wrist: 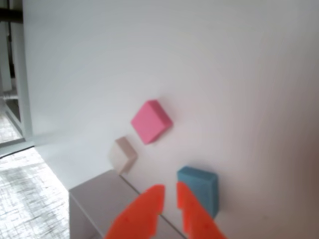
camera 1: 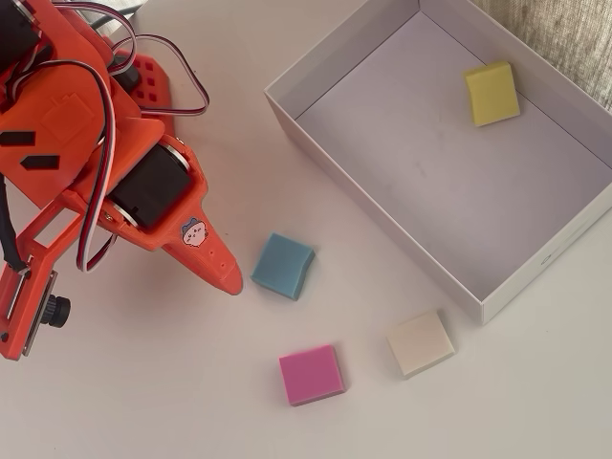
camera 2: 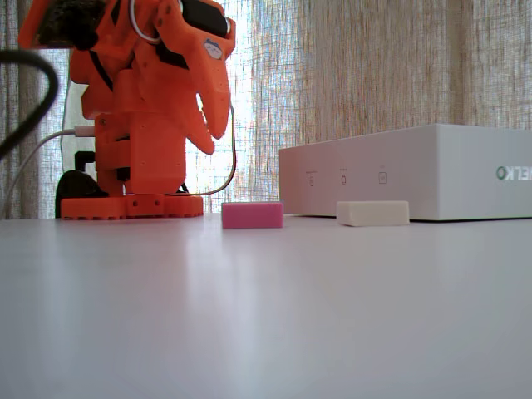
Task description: Grasp the yellow cuboid and put it in the bin.
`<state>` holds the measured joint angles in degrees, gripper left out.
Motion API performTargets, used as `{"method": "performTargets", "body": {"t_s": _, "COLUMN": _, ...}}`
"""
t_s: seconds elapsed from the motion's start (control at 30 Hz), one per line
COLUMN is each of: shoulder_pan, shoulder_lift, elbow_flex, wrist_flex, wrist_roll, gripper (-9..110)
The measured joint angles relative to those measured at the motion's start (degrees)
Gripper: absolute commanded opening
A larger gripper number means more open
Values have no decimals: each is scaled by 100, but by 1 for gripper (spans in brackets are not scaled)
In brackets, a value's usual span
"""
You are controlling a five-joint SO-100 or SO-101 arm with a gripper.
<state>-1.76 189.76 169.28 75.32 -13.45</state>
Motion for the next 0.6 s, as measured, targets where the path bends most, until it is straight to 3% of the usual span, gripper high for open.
{"method": "performTargets", "body": {"t_s": 0.6, "shoulder_pan": 255, "shoulder_lift": 0, "elbow_flex": 0, "wrist_flex": 9, "wrist_roll": 88, "gripper": -7}}
